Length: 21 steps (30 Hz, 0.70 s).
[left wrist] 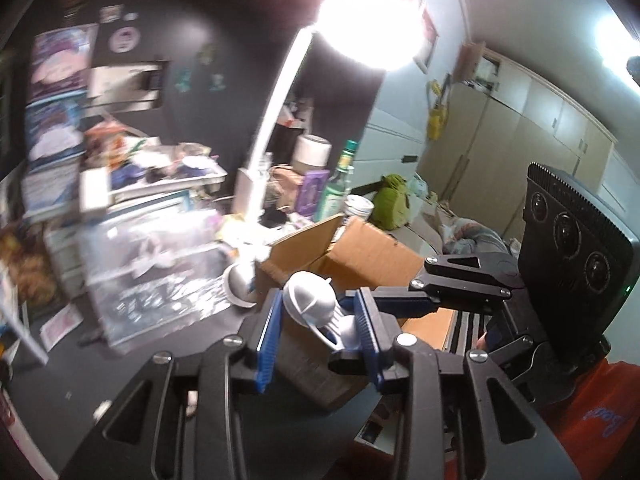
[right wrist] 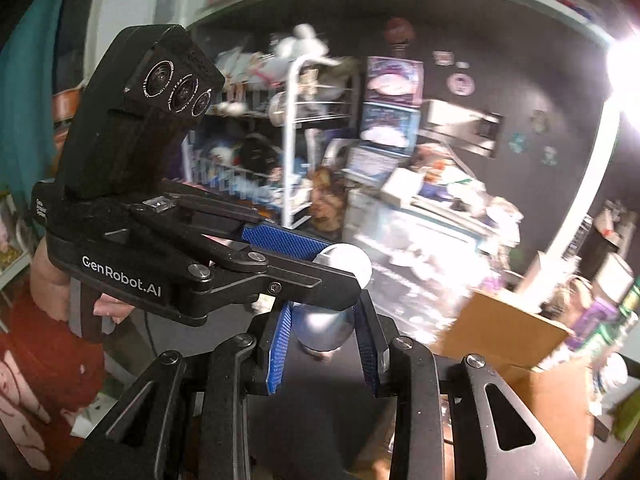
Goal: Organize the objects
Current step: 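Carry the white holder into the box and release it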
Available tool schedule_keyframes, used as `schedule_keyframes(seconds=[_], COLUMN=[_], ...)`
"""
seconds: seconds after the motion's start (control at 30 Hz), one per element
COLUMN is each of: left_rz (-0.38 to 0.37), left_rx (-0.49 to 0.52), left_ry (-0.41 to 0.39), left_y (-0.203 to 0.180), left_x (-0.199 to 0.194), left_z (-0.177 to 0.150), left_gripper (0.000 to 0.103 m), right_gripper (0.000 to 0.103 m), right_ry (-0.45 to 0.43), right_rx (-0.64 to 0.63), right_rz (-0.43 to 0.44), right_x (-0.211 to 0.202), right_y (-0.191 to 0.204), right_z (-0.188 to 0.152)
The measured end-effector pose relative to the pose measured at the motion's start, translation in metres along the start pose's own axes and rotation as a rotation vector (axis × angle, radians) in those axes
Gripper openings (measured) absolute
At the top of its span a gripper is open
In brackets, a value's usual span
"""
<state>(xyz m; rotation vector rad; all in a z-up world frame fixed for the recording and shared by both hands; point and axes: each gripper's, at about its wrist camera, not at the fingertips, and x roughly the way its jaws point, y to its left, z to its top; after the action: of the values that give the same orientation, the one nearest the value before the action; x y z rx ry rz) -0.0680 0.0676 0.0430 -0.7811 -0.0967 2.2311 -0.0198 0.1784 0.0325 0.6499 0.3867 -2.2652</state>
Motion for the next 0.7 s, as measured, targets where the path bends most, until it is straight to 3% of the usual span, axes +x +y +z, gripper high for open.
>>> schedule_keyframes(seconds=[0.17, 0.37, 0.43, 0.47, 0.5, 0.53, 0.7], left_rz=[-0.036, -0.003, 0.015, 0.022, 0.021, 0.017, 0.047], left_rx=[0.031, 0.044, 0.045, 0.043, 0.041, 0.034, 0.005], left_ry=[0.055, 0.131, 0.142, 0.137, 0.127, 0.11, 0.056], left_y=[-0.022, -0.032, -0.032, -0.032, -0.031, -0.03, -0.019], left_x=[0.045, 0.084, 0.088, 0.087, 0.084, 0.08, 0.058], left_z=[0.022, 0.026, 0.025, 0.024, 0.024, 0.024, 0.024], left_gripper=[0.034, 0.033, 0.041, 0.053, 0.066, 0.07, 0.079], right_gripper=[0.026, 0.026, 0.026, 0.027, 0.035, 0.043, 0.045], right_ry=[0.026, 0.092, 0.108, 0.114, 0.126, 0.129, 0.131], right_rx=[0.062, 0.119, 0.121, 0.12, 0.124, 0.13, 0.158], right_rz=[-0.033, -0.026, -0.028, -0.03, -0.033, -0.03, -0.039], right_x=[-0.017, -0.016, -0.013, -0.012, -0.009, -0.009, -0.011], right_y=[-0.046, -0.082, -0.087, -0.088, -0.09, -0.091, -0.099], right_z=[-0.011, -0.029, -0.034, -0.036, -0.038, -0.039, -0.041])
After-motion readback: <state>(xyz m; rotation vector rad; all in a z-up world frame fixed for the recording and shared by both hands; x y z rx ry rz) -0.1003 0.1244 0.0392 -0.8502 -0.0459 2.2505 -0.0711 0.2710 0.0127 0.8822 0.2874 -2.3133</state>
